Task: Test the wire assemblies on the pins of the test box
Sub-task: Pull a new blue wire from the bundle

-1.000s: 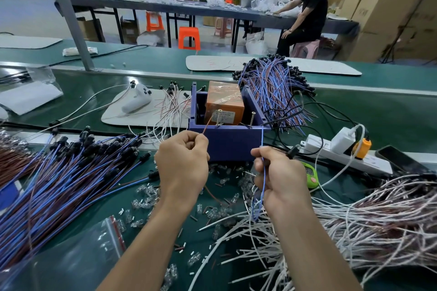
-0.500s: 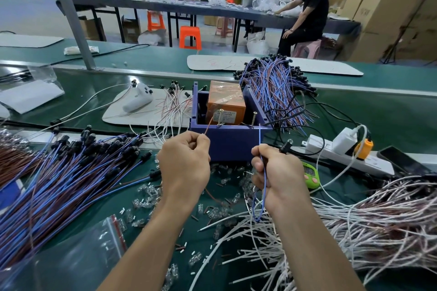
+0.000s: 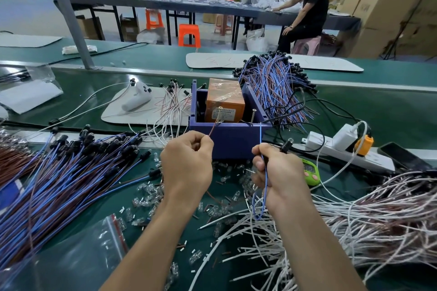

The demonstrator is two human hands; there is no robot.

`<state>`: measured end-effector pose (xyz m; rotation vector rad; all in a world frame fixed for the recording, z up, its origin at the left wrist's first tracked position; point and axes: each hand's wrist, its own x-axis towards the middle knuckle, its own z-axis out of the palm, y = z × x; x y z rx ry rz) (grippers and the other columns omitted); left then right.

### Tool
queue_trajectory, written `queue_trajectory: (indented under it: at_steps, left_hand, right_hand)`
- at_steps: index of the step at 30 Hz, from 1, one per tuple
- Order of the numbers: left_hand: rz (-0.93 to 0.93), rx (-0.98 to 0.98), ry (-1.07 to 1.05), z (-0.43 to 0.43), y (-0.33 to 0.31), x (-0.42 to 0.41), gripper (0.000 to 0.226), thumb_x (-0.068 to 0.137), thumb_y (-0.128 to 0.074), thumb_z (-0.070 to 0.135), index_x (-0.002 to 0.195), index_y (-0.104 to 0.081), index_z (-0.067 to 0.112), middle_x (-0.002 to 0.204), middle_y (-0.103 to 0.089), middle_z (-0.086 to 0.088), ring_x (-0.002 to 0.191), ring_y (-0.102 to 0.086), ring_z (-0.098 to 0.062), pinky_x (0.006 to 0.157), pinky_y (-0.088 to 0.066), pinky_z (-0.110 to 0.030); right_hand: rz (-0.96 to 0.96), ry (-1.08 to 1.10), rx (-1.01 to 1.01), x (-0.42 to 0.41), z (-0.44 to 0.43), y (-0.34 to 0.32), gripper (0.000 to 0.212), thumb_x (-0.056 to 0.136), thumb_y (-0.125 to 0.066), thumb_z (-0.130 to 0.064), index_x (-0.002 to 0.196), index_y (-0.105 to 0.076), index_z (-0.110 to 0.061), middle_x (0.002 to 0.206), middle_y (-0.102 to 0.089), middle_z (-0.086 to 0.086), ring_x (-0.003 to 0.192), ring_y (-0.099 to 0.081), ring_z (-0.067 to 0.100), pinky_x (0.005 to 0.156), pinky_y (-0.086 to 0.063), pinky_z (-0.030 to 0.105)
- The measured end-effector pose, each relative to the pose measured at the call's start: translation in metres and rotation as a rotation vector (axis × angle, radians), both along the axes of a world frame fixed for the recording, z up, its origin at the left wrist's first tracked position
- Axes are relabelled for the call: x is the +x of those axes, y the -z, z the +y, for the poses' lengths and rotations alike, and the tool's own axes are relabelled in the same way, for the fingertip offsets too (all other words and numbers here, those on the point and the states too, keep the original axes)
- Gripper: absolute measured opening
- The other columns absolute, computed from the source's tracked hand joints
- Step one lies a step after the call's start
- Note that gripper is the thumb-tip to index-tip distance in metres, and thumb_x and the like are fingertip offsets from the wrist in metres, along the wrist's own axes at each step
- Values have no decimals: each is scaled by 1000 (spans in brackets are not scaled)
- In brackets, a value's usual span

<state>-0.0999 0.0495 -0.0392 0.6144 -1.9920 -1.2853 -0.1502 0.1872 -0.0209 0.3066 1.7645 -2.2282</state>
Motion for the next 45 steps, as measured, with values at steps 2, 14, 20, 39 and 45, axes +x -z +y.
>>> queue_trajectory:
  at_steps: [2,14,20,39,45]
  left_hand:
    - [-3,-12,-3,1,0,0,30,94,-66,20,64,-69,24,51,-62,11,41,-50,-6,46,-50,-32]
    - [16,-36,-41,4,4,2,30,93,-67,22,64,-68,28,52,-61,14,44,-53,-7,48,-48,-29]
    - [29,-20,-57,3,4,1,31,92,-67,20,62,-67,27,51,-61,14,42,-51,-5,46,-45,-22]
    - [6,-30,-59,0,2,-2,32,93,-66,22,61,-66,24,50,-61,11,40,-49,-6,46,-49,-32]
    - [26,-36,-21,2,3,-2,33,94,-67,22,62,-66,26,51,-61,11,41,-48,-5,44,-44,-25]
  right_hand:
    - [-1,2,6,0,0,1,26,99,-53,-6,76,-64,-8,47,-44,-1,35,-27,9,38,-23,21]
    - [-7,-6,3,1,0,1,26,100,-52,-6,76,-63,-7,47,-43,-1,34,-25,9,38,-21,20]
    - [6,-6,9,0,-1,-1,24,98,-52,-4,76,-62,-7,47,-43,0,34,-26,9,38,-22,20]
    - [39,-21,11,2,1,-1,25,97,-54,-6,74,-62,-7,49,-42,0,38,-26,10,41,-23,23]
    - [38,-11,-5,2,1,-1,25,97,-53,-5,74,-62,-6,48,-41,0,37,-26,9,38,-23,21]
